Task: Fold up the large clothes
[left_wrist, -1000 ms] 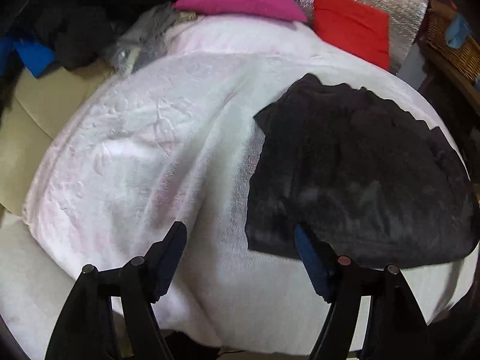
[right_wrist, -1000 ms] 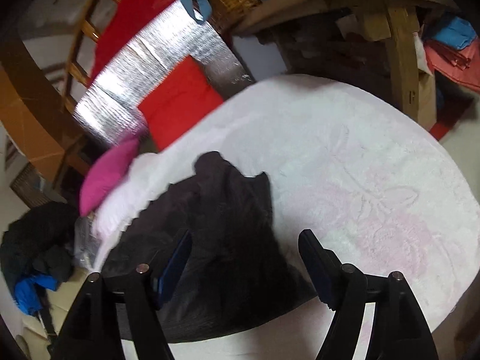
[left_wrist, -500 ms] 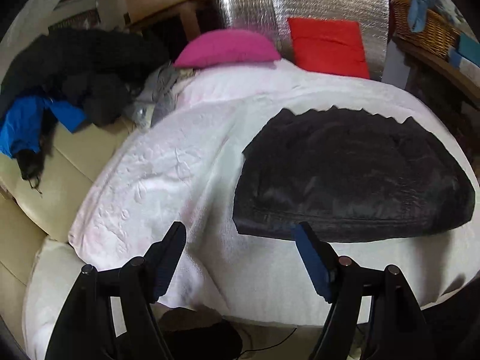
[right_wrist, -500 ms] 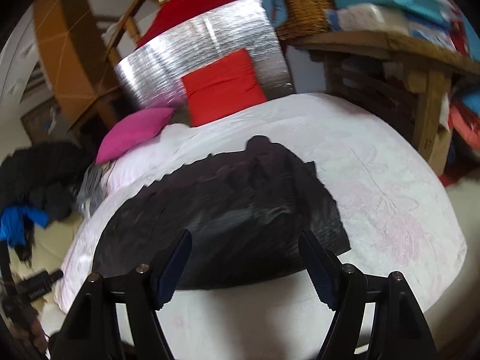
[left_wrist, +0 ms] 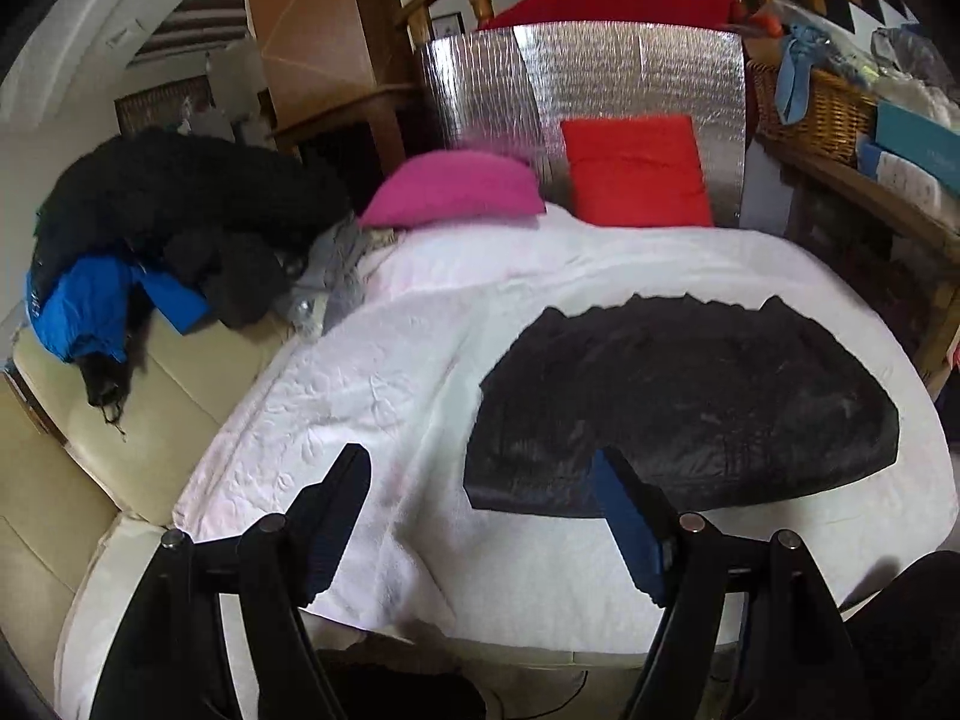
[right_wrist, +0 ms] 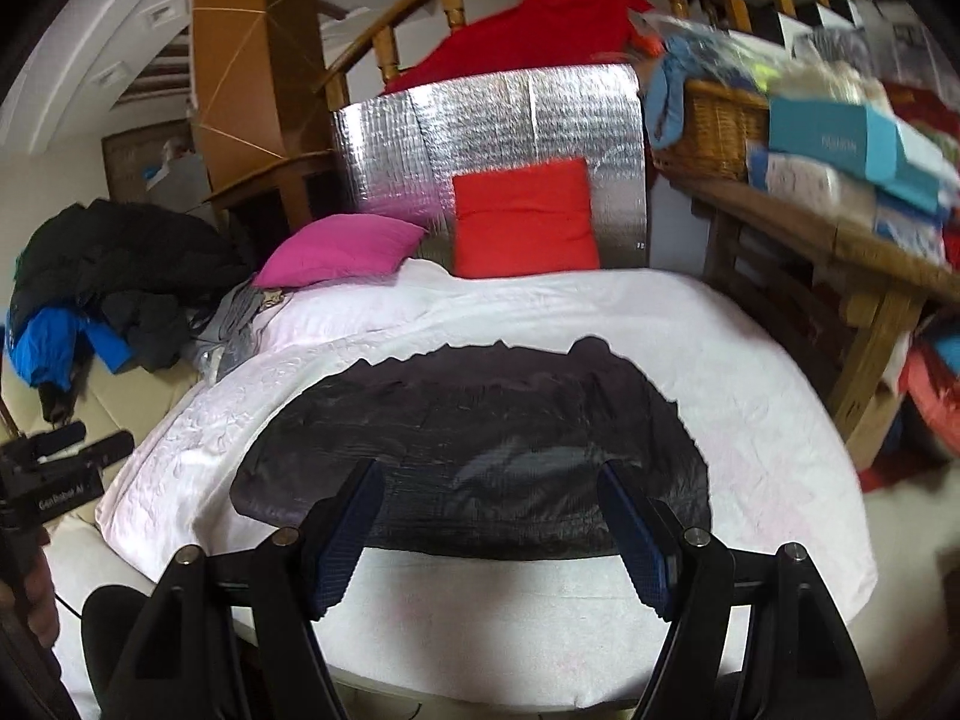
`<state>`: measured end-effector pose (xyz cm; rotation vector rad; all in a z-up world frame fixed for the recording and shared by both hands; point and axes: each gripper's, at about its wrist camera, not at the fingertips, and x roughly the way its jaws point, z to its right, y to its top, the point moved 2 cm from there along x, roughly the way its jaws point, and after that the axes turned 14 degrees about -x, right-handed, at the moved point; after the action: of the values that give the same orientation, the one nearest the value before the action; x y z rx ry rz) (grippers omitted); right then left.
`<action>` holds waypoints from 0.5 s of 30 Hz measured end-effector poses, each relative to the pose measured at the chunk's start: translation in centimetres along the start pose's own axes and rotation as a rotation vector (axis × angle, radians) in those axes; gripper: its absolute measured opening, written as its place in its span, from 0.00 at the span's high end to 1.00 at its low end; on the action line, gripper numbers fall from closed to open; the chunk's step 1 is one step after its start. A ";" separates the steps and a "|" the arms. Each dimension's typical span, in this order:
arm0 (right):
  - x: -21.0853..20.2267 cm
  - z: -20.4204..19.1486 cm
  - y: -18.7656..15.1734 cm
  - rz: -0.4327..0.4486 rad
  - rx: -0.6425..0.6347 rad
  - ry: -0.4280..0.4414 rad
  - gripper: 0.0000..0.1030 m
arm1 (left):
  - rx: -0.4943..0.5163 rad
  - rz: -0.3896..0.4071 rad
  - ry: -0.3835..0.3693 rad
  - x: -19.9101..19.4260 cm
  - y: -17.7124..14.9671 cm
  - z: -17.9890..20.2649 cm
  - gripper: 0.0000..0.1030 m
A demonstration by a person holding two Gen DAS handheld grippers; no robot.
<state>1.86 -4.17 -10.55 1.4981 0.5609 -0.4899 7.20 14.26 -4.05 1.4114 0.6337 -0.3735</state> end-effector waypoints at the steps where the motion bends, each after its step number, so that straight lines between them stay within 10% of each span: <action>1: -0.6 -0.4 0.2 0.006 -0.011 -0.010 0.25 | 0.002 0.011 -0.003 -0.5 0.0 0.1 0.14; 15: -7.1 -2.3 1.7 0.048 -0.027 -0.087 0.25 | -0.027 0.184 -0.049 -9.8 1.1 0.4 0.05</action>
<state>-2.72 -2.09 -4.77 1.4540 0.4606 -0.5055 0.25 12.74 2.78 1.4177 0.4630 -0.2515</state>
